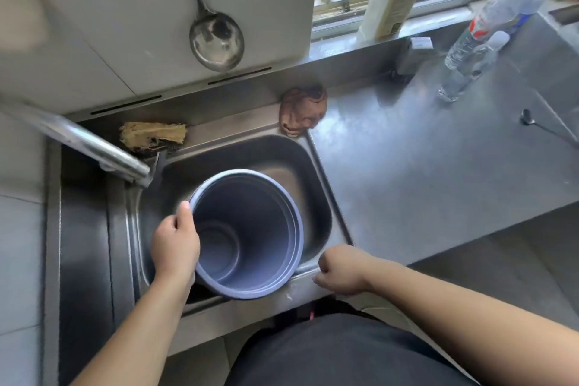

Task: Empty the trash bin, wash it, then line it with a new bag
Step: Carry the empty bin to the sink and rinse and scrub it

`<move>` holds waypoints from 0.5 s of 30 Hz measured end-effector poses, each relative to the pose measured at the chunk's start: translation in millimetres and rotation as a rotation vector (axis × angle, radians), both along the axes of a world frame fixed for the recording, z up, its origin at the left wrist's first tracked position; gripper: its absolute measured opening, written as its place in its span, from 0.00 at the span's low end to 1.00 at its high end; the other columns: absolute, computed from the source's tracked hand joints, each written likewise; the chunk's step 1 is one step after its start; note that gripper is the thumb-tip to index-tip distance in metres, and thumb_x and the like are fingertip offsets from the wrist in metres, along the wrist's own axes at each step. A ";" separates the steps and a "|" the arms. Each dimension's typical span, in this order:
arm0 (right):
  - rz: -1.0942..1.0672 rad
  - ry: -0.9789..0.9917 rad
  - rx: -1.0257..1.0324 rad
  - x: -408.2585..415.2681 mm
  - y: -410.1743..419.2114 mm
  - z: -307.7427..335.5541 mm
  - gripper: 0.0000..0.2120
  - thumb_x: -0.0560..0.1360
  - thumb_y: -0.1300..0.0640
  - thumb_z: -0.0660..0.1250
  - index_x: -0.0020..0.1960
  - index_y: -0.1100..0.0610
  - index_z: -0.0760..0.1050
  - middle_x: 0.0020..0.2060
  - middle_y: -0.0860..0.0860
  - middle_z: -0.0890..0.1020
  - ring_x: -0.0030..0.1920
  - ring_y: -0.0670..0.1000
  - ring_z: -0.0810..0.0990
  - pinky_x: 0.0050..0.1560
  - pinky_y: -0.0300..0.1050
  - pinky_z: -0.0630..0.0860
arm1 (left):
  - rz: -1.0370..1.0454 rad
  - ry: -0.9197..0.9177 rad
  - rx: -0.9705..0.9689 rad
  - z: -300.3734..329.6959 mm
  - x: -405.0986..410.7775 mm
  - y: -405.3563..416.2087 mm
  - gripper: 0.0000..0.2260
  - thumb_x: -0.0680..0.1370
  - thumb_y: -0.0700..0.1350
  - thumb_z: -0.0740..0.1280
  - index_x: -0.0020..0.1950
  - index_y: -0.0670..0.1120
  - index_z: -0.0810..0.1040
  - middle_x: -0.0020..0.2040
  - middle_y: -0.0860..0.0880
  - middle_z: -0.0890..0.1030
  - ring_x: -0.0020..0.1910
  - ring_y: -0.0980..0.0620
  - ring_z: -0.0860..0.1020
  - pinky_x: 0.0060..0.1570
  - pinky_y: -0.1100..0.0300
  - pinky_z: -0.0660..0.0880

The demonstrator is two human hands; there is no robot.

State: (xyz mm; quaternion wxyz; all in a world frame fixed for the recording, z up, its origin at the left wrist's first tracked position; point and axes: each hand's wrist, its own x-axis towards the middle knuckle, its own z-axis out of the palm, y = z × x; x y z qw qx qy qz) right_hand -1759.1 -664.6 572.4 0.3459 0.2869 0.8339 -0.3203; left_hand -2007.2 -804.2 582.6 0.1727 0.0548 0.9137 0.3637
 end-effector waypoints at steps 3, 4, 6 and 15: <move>-0.084 -0.084 -0.071 24.6 -34.6 -11.5 0.14 0.76 0.48 0.61 0.37 0.56 0.71 0.44 0.59 0.81 0.41 0.56 0.73 0.39 0.44 0.68 | -0.009 -0.027 0.036 5.2 -3.2 -4.4 0.27 0.78 0.66 0.58 0.33 0.44 0.69 0.30 0.48 0.71 0.30 0.48 0.70 0.30 0.55 0.67; -0.111 -0.111 -0.079 33.7 -45.2 -16.8 0.13 0.75 0.48 0.60 0.39 0.56 0.73 0.46 0.59 0.82 0.41 0.56 0.74 0.40 0.44 0.69 | -0.012 -0.037 0.058 8.1 -3.7 -4.9 0.27 0.78 0.66 0.59 0.33 0.44 0.67 0.30 0.48 0.70 0.29 0.48 0.68 0.30 0.55 0.66; -0.186 -0.163 -0.098 52.4 -65.6 -29.1 0.14 0.75 0.48 0.60 0.46 0.58 0.78 0.47 0.58 0.82 0.45 0.58 0.78 0.43 0.45 0.71 | -0.023 -0.061 0.106 15.0 -3.6 -4.2 0.26 0.77 0.65 0.61 0.33 0.44 0.67 0.31 0.48 0.69 0.30 0.48 0.67 0.31 0.55 0.66; -0.503 -0.259 -0.086 122.9 -106.8 -50.8 0.18 0.77 0.50 0.60 0.57 0.61 0.79 0.58 0.59 0.82 0.58 0.60 0.80 0.52 0.47 0.76 | -0.191 -0.101 0.385 91.4 29.1 41.4 0.23 0.76 0.66 0.62 0.36 0.48 0.71 0.33 0.49 0.70 0.30 0.49 0.68 0.24 0.65 0.65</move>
